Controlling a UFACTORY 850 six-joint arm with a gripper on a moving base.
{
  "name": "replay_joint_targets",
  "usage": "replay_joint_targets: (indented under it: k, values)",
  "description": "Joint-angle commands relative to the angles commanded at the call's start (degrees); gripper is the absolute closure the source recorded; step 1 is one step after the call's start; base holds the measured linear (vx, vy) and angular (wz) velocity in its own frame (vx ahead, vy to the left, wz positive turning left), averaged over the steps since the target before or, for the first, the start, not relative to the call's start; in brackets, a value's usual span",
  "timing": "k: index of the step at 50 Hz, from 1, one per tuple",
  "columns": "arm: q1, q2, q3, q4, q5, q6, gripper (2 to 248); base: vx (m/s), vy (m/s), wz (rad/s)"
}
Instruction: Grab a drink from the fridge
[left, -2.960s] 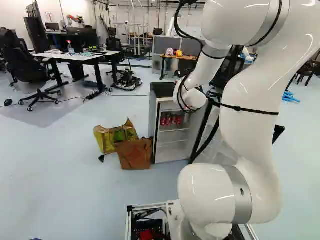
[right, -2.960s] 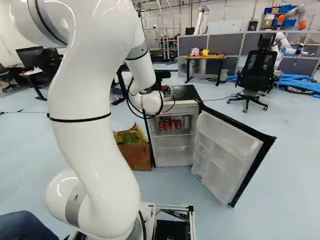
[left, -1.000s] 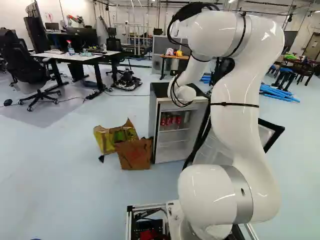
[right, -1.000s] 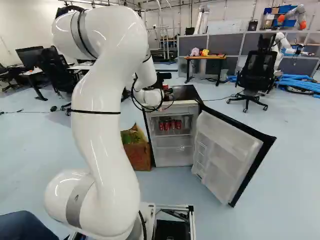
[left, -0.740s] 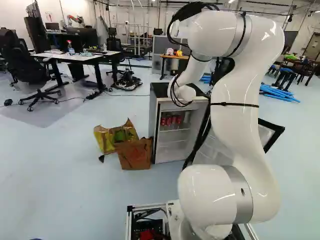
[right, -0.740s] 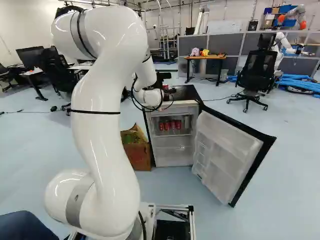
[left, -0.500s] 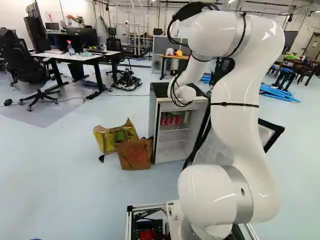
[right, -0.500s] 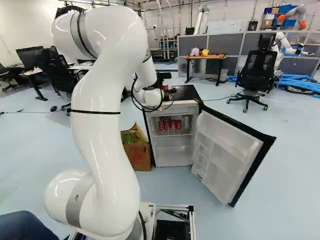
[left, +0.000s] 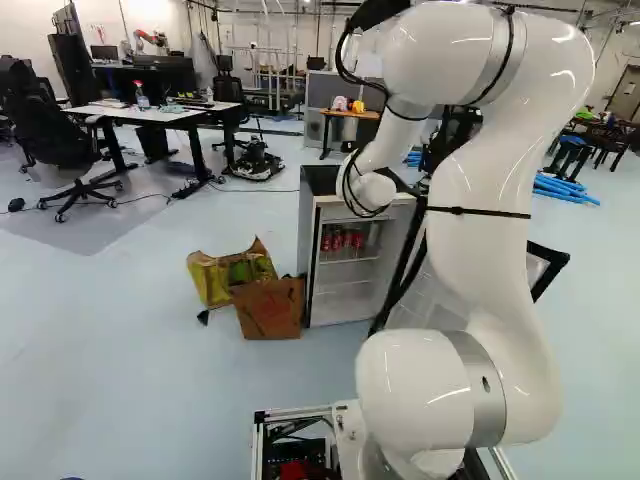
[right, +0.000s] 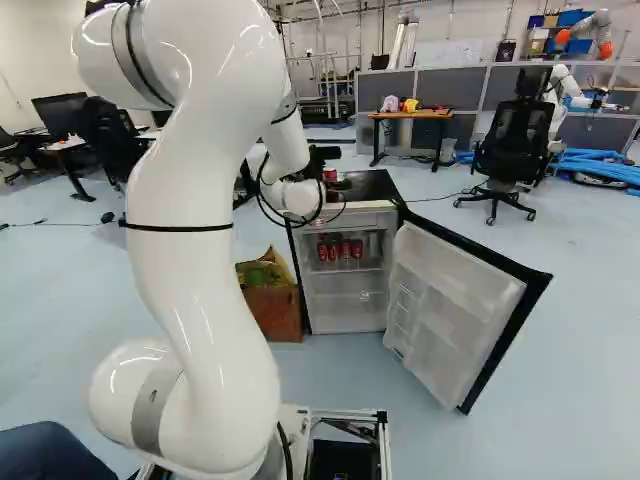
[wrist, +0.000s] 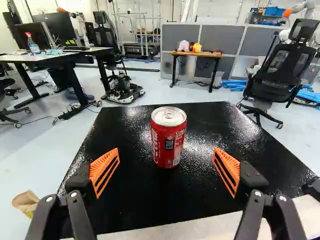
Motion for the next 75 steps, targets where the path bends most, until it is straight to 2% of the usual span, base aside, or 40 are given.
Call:
replay_joint_targets:
  k: [12, 39, 56, 75]
  values:
    - [-0.2, 3.4, 3.9, 0.0, 0.0, 0.0, 3, 0.000, 0.000, 0.000]
    - [-1.4, 13.7, 12.5, 0.0, -0.1, 0.0, 3, 0.000, 0.000, 0.000]
    - [-3.6, 19.4, 16.4, 0.0, -1.4, 0.0, 3, 0.000, 0.000, 0.000]
    - [-7.0, 24.1, 18.9, 0.6, -5.5, 0.0, 3, 0.000, 0.000, 0.000]
